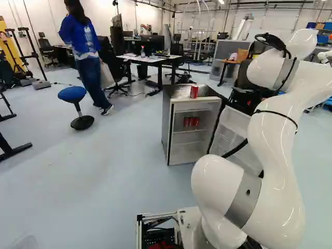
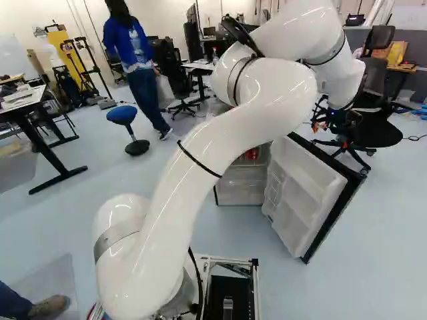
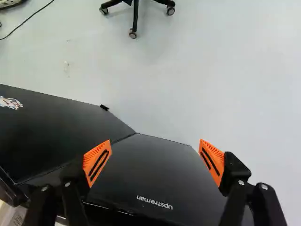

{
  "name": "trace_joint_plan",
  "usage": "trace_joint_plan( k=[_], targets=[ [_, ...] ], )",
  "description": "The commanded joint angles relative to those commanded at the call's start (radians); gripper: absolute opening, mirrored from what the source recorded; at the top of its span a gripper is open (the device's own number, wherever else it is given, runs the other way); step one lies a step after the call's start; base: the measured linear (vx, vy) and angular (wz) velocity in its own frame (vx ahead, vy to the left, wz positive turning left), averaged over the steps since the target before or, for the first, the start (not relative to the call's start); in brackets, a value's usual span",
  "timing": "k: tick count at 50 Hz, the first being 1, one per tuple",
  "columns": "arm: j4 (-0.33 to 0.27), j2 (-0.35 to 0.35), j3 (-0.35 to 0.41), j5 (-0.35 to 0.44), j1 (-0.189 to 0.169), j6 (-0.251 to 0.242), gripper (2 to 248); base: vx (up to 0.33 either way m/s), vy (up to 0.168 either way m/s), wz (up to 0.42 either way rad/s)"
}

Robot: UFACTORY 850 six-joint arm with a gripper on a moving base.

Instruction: Grab a drink from the fridge

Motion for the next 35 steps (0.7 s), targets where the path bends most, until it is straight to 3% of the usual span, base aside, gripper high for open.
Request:
trace_joint_plan(
  k=[35],
  targets=[
    [0.0, -0.051, -0.02, -0.077, 0.0, 0.0, 247, 0.0, 0.0, 0.0]
  ],
)
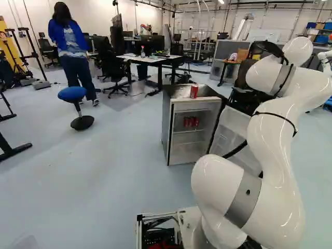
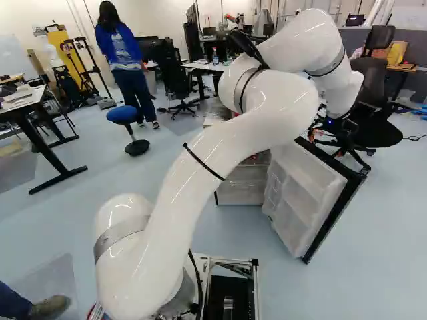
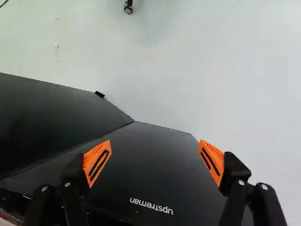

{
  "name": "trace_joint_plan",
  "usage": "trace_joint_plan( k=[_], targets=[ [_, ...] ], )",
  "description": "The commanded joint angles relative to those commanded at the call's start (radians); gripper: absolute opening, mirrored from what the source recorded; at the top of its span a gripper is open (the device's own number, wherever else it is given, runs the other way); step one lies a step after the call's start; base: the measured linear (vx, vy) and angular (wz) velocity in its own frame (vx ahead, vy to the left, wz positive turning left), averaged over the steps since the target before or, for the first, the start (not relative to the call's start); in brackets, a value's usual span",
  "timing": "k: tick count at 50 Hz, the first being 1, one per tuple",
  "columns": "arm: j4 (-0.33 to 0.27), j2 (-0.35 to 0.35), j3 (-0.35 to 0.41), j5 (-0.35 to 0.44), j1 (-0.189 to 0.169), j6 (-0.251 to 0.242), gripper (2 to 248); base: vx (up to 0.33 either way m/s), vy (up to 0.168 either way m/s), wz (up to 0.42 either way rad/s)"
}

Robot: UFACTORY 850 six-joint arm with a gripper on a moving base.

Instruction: Grab a drink from the fridge

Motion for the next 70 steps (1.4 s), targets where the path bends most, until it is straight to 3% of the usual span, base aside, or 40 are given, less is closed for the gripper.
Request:
trace_joint_plan(
  k=[70],
  targets=[
    [0.0, 0.11, 0.187, -0.278, -0.024, 0.0, 247, 0.0, 0.0, 0.0]
  ],
)
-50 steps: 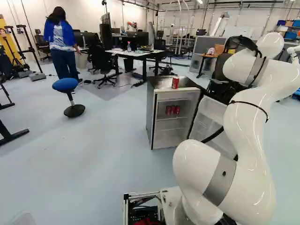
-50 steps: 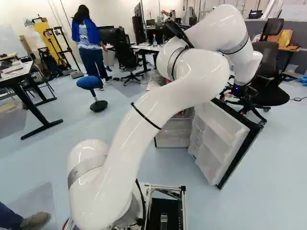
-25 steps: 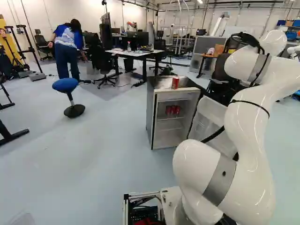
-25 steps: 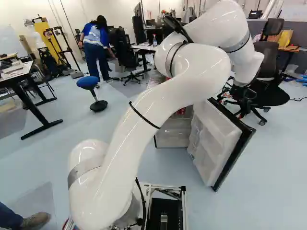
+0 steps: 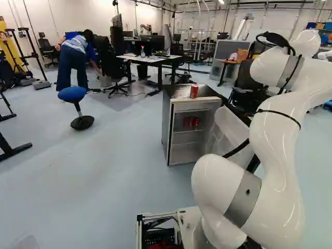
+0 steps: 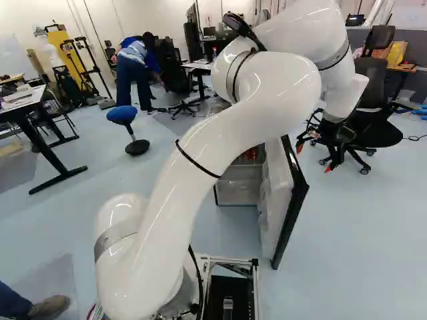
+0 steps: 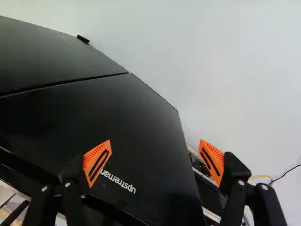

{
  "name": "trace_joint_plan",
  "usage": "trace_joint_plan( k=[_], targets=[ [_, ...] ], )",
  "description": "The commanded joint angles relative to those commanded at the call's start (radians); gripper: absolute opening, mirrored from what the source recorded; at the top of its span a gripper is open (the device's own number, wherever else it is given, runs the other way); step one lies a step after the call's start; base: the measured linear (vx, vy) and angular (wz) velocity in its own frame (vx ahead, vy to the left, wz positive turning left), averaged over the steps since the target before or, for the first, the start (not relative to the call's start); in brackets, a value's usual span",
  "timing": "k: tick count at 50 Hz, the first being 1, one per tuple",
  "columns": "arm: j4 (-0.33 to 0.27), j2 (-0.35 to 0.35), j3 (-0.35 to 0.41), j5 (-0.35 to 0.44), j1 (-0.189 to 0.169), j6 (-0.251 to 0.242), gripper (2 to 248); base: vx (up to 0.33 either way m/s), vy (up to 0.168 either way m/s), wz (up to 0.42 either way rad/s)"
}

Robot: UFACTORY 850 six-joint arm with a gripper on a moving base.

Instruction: Grab a drink from the fridge

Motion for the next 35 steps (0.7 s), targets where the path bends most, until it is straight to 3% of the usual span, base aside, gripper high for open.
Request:
trace_joint_plan(
  k=[25, 35],
  targets=[
    [-0.001, 0.078, 0.14, -0.032, 0.003, 0.0, 247, 0.0, 0.0, 0.0],
    [-0.031, 0.112, 0.201, -0.032, 0.007, 0.0, 247, 0.0, 0.0, 0.0]
  ],
)
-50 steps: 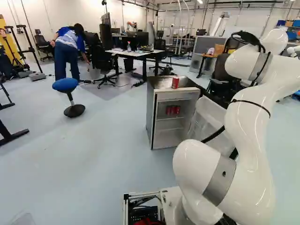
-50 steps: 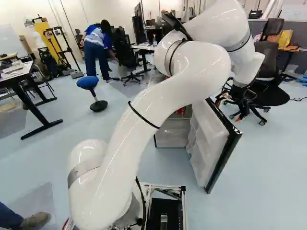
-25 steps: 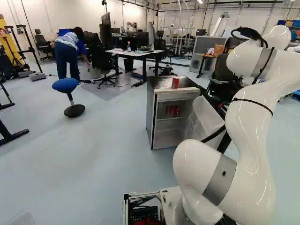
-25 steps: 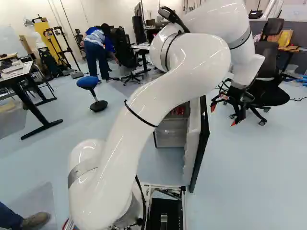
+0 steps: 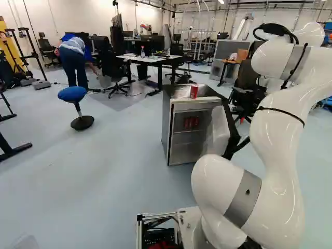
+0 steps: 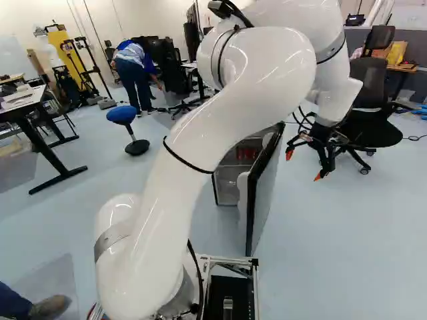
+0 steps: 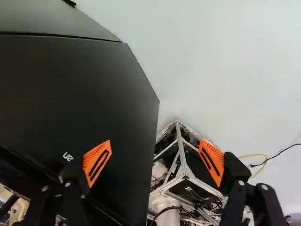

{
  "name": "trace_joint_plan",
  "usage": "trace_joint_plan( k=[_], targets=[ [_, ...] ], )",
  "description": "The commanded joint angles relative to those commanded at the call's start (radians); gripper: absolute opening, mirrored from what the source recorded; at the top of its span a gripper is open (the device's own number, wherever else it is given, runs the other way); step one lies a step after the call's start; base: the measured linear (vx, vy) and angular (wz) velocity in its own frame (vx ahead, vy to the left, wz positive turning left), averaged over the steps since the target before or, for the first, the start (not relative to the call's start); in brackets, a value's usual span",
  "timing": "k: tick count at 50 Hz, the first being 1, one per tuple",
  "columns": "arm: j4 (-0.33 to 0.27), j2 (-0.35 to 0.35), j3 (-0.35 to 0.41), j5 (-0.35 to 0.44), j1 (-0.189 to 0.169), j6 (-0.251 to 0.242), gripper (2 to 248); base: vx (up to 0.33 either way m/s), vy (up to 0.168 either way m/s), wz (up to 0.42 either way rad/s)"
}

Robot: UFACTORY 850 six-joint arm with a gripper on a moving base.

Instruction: Grab a drink from the fridge

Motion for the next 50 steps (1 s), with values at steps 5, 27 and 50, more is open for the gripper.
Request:
trace_joint_plan(
  k=[5, 27, 50],
  targets=[
    [-0.028, 0.017, 0.031, 0.003, 0.003, 0.0, 247, 0.0, 0.0, 0.0],
    [-0.183, 0.088, 0.157, 0.057, 0.027, 0.0, 247, 0.0, 0.0, 0.0],
    [-0.364, 0.159, 0.281, 0.179, 0.062, 0.0, 247, 0.0, 0.0, 0.0]
  ],
)
